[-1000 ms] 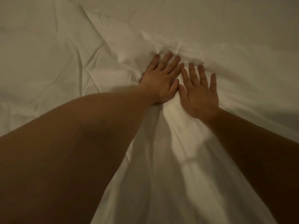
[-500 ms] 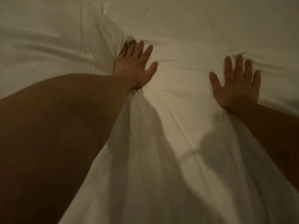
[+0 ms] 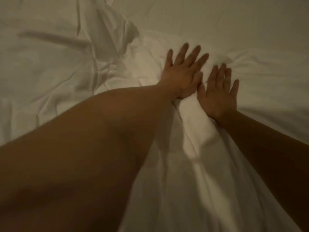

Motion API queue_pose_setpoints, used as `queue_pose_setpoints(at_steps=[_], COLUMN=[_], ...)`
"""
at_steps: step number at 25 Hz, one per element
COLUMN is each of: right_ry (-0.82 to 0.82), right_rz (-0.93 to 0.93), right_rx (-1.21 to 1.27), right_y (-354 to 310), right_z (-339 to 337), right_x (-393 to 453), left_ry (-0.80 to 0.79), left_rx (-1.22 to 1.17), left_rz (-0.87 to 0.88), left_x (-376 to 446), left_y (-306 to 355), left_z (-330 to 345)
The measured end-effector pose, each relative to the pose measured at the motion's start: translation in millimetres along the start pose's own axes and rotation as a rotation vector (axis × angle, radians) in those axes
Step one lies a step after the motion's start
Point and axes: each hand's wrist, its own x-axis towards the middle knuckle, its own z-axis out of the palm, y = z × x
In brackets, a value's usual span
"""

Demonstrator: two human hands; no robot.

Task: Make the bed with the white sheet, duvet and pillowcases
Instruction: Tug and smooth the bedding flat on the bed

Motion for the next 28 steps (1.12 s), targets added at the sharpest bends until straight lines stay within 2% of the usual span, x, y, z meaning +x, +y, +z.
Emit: queue_pose_setpoints(at_steps=[2, 6, 12, 14, 20, 23, 26, 28], right_ry=[-0.02, -0.03, -0.148, -0.103, -0.189, -0.072, 0.008, -0.101], right_rz=[-0.048, 0.089, 0.207, 0.2, -0.03, -0.181, -0.094, 0.074], right_rx=[-0.041, -0.05, 0.172, 0.193, 0.175, 0.067, -0.042, -0.029], right_y=[20.7, 52.5, 10.4, -15.8, -77.5, -65.7, -13.5, -6.9], right_z=[-3.4, -9.1, -7.1, -3.5, -1.1, 19.4, 26.8, 20.9], right_x=[-3.4, -12.7, -90.0, -132.1, -240.5, -290.7, -310.2, -318.1], left_ry=[-0.023, -0.067, -0.179, -0.16, -0.123, -0.077, 0.004, 0.055], left_rx=[0.061, 0.087, -0.052, -0.053, 0.039, 0.126, 0.243, 0.278], left_rz=[-0.041, -0.169, -0.292, -0.273, -0.18, -0.118, -0.068, -0.044], left_x=[-11.7, -32.9, -82.8, -117.1, -235.7, -299.3, -363.0, -391.4], left_y=[-8.8, -31.3, -10.7, 2.1, 18.6, 16.9, -8.8, -32.0], left_z=[11.0, 5.6, -1.6, 0.9, 3.1, -0.9, -12.1, -23.6])
